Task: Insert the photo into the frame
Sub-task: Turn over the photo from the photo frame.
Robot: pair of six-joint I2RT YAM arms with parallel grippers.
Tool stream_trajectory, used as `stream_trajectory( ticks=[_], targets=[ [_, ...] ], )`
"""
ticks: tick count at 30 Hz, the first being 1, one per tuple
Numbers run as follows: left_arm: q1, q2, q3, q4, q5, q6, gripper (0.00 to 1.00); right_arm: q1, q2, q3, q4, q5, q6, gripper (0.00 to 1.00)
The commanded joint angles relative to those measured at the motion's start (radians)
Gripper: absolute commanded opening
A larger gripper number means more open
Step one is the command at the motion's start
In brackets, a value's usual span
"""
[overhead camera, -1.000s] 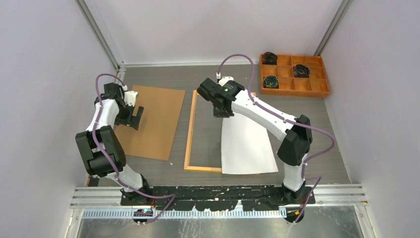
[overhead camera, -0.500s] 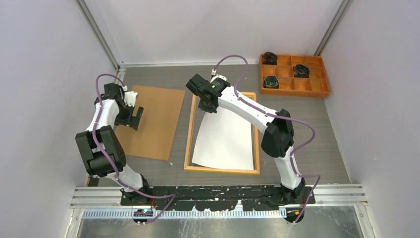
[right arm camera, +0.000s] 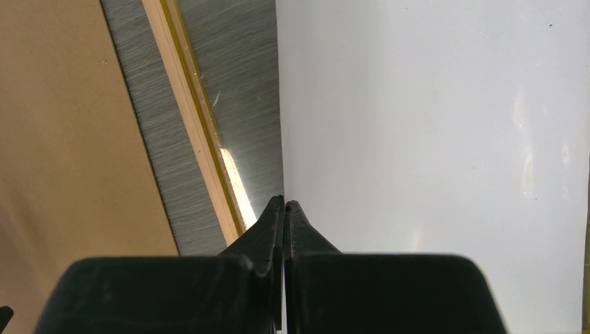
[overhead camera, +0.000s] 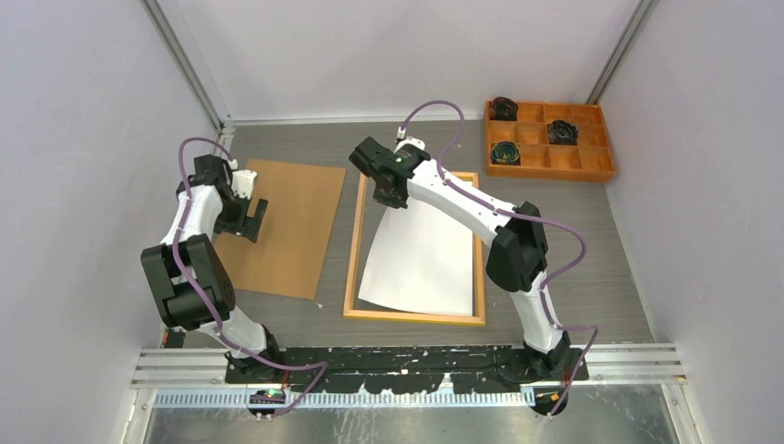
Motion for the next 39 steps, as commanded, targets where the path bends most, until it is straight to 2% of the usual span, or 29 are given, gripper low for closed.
stream_trajectory(
  ticks=[1,8,12,18,24,26,33,39],
  targets=[
    [-0.004,-0.013,0.002,0.024,-0.001,0.000,1.00,-0.006,0.018,0.020,-0.001,0.052,-0.032,0.01],
    [-0.007,-0.012,0.006,0.020,-0.011,0.004,1.00,-0.008,0.051,0.027,0.036,-0.017,-0.067,0.02],
    [-0.007,-0.010,0.013,0.017,-0.011,0.003,1.00,-0.008,0.102,0.070,0.030,-0.081,-0.084,0.23],
    [-0.006,-0.009,0.012,0.015,-0.010,0.003,1.00,-0.008,0.119,0.074,0.046,-0.108,-0.082,0.33],
    [-0.006,-0.006,0.019,0.015,-0.025,0.004,1.00,-0.009,0.110,0.080,0.055,-0.107,-0.097,0.89],
    [-0.005,-0.007,0.025,0.014,-0.044,0.003,1.00,-0.008,0.103,0.089,0.055,-0.104,-0.103,0.98],
    [0.000,0.005,0.069,-0.001,-0.076,0.002,0.99,-0.008,0.077,0.113,0.069,-0.109,-0.132,1.00],
    [0.036,0.037,0.107,0.071,-0.171,-0.046,0.99,0.013,0.066,0.081,0.244,-0.239,-0.124,1.00]
  ],
)
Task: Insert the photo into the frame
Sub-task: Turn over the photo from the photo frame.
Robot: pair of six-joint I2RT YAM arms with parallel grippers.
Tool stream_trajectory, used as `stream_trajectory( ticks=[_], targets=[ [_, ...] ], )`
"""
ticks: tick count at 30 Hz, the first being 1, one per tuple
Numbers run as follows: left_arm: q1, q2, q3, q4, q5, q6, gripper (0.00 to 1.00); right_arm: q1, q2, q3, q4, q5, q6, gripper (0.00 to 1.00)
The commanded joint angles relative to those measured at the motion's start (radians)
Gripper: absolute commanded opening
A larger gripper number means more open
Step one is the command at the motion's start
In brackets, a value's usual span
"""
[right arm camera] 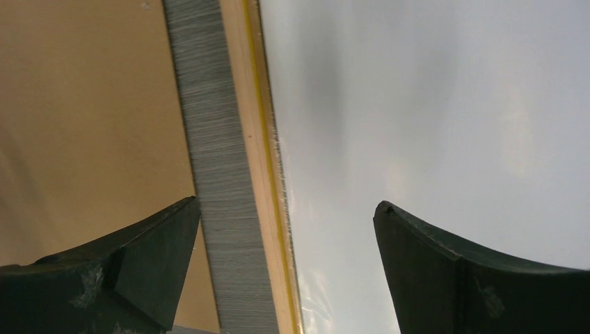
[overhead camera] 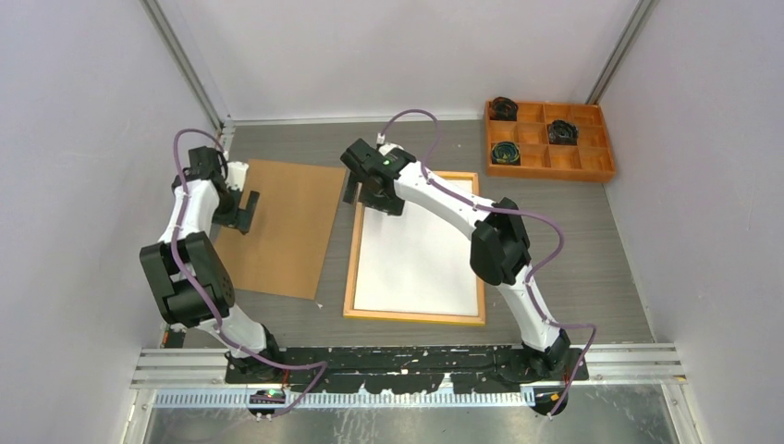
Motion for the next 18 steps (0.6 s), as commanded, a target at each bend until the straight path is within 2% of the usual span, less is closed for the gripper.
stream_trajectory(
  ticks=[1,7,11,18],
  targets=[
    [0.040,0.031,0.051,0.091,-0.120,-0.044,0.98,0.027,-0.056,0.018,0.167,-0.097,0.005,1.00],
    [0.059,0.075,0.016,0.274,-0.284,-0.061,0.97,0.076,0.090,0.162,0.195,-0.131,0.041,1.00],
    [0.069,0.133,-0.003,0.395,-0.385,-0.062,0.97,0.088,0.162,0.178,0.243,-0.150,0.088,1.00],
    [0.075,0.252,-0.017,0.499,-0.436,-0.072,0.96,0.091,0.264,0.227,0.255,-0.144,0.111,1.00]
  ],
)
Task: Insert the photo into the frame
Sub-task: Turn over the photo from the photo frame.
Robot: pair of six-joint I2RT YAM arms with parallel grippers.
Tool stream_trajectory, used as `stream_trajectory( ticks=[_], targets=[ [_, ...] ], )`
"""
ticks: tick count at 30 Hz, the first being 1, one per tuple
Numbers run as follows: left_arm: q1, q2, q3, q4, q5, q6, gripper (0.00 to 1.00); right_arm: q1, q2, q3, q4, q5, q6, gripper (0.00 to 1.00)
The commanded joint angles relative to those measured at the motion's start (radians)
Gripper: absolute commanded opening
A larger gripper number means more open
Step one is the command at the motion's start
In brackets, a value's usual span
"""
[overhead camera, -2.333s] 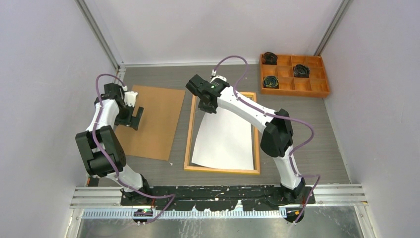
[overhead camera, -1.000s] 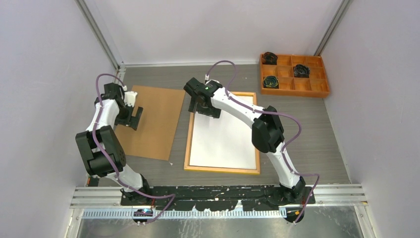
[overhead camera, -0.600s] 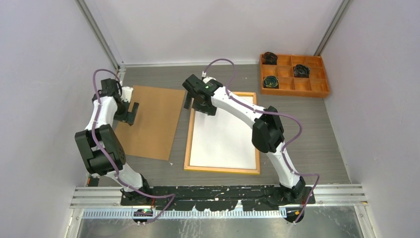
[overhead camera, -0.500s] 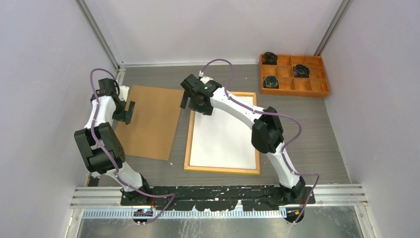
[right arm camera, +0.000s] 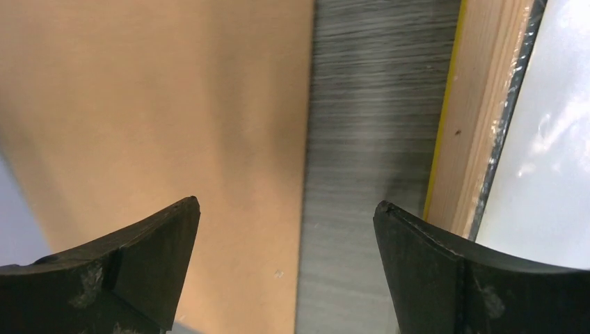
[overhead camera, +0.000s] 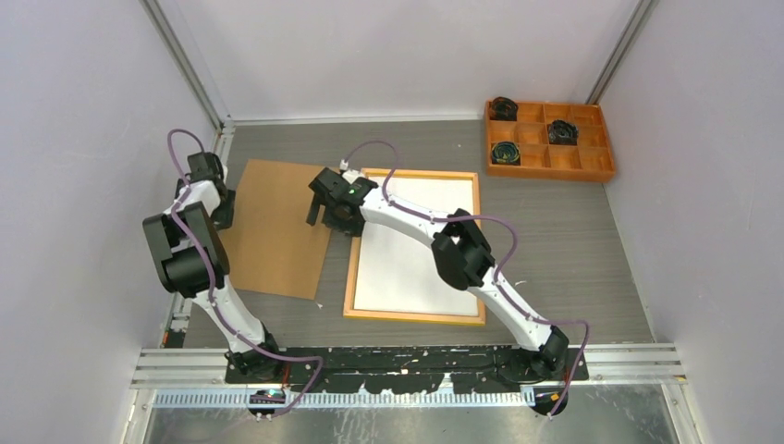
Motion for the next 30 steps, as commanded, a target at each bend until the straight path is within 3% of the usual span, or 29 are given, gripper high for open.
stream_trajectory(
  ticks=[1,11,19,24,30],
  targets=[
    [0.010,0.048,-0.024,0.119,-0.055,-0.026,0.96,-0.009,0.024,0.060,0.025,0.006,0.037,1.00],
    [0.012,0.093,-0.054,0.105,0.015,-0.033,0.97,-0.009,0.075,0.054,0.027,0.003,0.068,1.00],
    [0.010,0.066,-0.089,-0.112,0.319,-0.037,0.94,-0.009,0.087,0.044,0.061,-0.044,0.108,1.00],
    [0.028,0.064,-0.104,-0.188,0.419,-0.010,0.90,-0.013,0.099,0.036,0.113,-0.113,0.162,1.00],
    [0.027,0.063,-0.109,-0.201,0.419,0.053,0.86,-0.030,0.062,-0.032,0.236,-0.203,0.233,1.00]
  ],
)
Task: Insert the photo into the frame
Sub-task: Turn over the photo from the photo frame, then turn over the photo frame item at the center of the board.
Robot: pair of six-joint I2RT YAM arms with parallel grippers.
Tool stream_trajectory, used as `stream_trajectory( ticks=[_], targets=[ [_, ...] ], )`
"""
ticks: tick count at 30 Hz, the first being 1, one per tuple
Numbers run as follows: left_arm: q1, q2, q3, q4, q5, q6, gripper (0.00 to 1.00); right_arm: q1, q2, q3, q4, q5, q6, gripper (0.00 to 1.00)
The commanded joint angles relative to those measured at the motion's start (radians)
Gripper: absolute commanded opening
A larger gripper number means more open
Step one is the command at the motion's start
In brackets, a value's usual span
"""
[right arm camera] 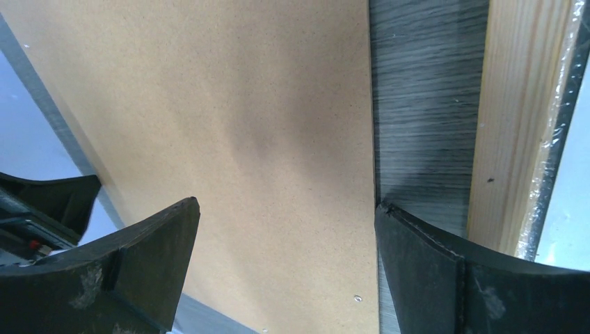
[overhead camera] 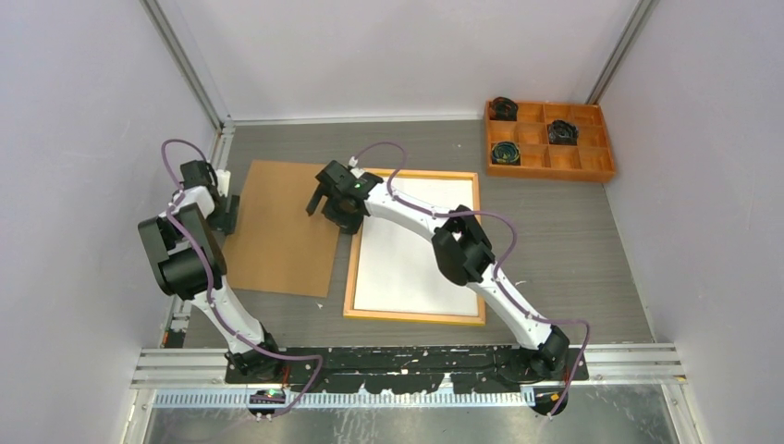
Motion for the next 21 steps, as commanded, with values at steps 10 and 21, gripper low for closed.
stream_trajectory(
  ticks=[10,21],
  targets=[
    [-0.055,0.040,-0.070,-0.174,0.106,0.086,0.82,-0.006,-0.184,-0.202,0.541,-0.266,0.168,1.00],
    [-0.097,0.020,-0.070,-0.191,0.091,0.127,0.81,-0.003,-0.352,-0.402,0.801,-0.314,0.279,1.00]
  ],
)
